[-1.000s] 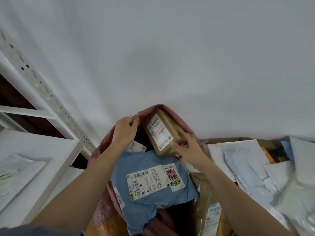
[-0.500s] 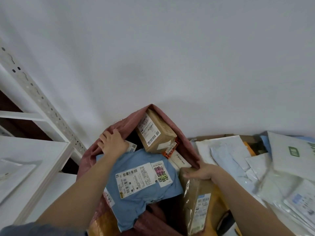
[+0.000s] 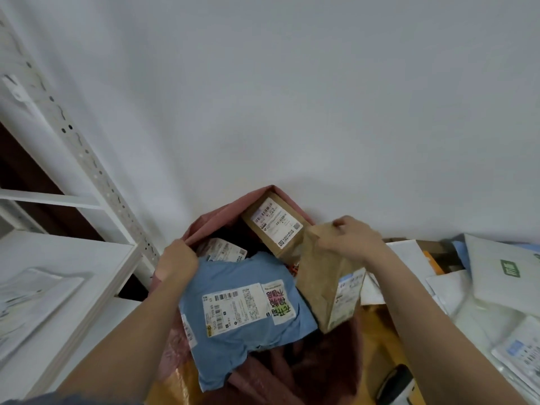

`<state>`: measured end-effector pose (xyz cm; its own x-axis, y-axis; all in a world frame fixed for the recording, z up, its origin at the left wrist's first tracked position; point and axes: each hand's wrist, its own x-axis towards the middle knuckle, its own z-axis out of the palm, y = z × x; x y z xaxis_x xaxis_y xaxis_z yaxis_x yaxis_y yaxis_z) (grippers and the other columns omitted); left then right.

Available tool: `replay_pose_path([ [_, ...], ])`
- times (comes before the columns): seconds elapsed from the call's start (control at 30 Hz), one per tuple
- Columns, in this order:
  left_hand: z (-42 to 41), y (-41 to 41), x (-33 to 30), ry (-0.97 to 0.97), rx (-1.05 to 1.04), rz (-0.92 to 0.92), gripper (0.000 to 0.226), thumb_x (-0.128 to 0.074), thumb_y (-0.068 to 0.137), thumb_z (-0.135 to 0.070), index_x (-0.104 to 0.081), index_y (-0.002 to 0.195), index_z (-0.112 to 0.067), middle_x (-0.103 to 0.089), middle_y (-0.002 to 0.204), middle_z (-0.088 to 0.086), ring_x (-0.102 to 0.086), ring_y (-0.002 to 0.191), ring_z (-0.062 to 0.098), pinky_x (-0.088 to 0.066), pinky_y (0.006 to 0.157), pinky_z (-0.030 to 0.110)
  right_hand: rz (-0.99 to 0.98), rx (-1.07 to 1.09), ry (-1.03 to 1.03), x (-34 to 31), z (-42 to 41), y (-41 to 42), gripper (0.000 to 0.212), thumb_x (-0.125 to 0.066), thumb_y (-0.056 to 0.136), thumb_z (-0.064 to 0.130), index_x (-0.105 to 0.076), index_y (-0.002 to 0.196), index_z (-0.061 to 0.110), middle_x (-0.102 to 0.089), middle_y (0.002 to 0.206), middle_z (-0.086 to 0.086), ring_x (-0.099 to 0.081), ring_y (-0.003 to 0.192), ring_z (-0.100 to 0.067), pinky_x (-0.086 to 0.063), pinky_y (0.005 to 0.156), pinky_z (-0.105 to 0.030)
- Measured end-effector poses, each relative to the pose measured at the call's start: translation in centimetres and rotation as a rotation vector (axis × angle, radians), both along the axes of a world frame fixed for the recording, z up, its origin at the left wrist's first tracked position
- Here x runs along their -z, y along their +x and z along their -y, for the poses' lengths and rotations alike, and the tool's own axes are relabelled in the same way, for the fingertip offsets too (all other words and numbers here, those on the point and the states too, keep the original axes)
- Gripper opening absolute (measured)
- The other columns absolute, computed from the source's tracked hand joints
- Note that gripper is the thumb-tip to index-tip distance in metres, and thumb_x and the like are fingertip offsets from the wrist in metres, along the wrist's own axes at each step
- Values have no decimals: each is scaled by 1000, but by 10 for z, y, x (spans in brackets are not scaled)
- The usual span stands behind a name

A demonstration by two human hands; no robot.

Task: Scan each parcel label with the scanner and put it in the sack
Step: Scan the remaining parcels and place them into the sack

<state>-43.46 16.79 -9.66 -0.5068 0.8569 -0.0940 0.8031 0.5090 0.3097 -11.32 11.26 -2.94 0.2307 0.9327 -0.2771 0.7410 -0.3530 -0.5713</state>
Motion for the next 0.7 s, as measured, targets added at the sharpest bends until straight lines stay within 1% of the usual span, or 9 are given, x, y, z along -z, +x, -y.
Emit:
replay_pose_path([
  [0.07, 2, -6, -2, 38, -4, -13, 22, -42, 94, -7, -56, 110, -2, -62, 106, 20, -61, 98, 38, -42, 68, 39, -16, 5, 104, -20, 5, -8, 77, -68, 66, 57, -41, 135, 35, -48, 131, -3, -38, 125, -31, -34, 88, -38],
  [0.17, 5, -17, -3, 68, -18, -18, 23, -42, 95, -8, -55, 113, 0, -61, 111, 23, -60, 100, 40, -41, 69, 40, -130, 15, 308, -42, 11, -26, 80, -67, 57, 59, -39, 130, 41, -40, 117, 2, -31, 121, -26, -35, 86, -42],
  [0.23, 7, -20, -4, 88, -29, -18, 23, -44, 96, -9, -55, 114, 1, -60, 114, 24, -60, 102, 41, -41, 69, 41, -204, 33, 381, -44, 11, -37, 79, -73, 63, 54, -37, 132, 38, -41, 121, 1, -33, 123, -27, -33, 87, -40],
  [0.3, 9, -21, -7, 99, -35, -11, 23, -46, 96, -9, -56, 113, 1, -60, 114, 25, -59, 102, 41, -41, 68, 41, -296, 91, 391, -39, 13, -44, 77, -76, 68, 49, -39, 133, 32, -44, 131, -3, -35, 127, -29, -36, 93, -37],
  [0.37, 9, -21, -9, 108, -34, -9, 23, -45, 96, -9, -55, 113, 1, -59, 114, 24, -59, 102, 41, -41, 68, 40, -413, 175, 376, -33, 15, -45, 75, -77, 69, 47, -41, 132, 29, -44, 134, -5, -38, 127, -29, -41, 101, -42],
  [0.47, 8, -23, -11, 119, -72, -5, 23, -45, 96, -8, -55, 114, 1, -60, 114, 24, -58, 104, 41, -40, 69, 41, -392, 266, 443, -32, 15, -43, 73, -76, 69, 44, -41, 132, 29, -44, 132, -5, -36, 127, -28, -39, 93, -38],
  [0.57, 7, -22, -10, 146, -73, 2, 21, -46, 94, -6, -54, 111, 3, -61, 112, 26, -59, 104, 43, -41, 70, 41, -413, 344, 608, -40, 15, -41, 70, -73, 68, 48, -41, 128, 33, -42, 125, 0, -34, 123, -24, -36, 89, -38],
  [0.63, 6, -19, -10, 154, -79, 21, 23, -48, 93, -6, -53, 113, 5, -60, 114, 27, -58, 106, 43, -43, 72, 42, -561, 359, 675, -42, 15, -41, 68, -72, 65, 54, -40, 123, 38, -44, 124, 4, -41, 123, -21, -41, 93, -38],
  [0.7, 3, -16, -10, 161, -88, 55, 24, -50, 92, -6, -54, 114, 5, -60, 115, 27, -58, 105, 43, -45, 74, 43, -807, 321, 618, -37, 11, -44, 69, -73, 64, 58, -37, 119, 39, -51, 129, -2, -54, 118, -23, -50, 95, -41],
])
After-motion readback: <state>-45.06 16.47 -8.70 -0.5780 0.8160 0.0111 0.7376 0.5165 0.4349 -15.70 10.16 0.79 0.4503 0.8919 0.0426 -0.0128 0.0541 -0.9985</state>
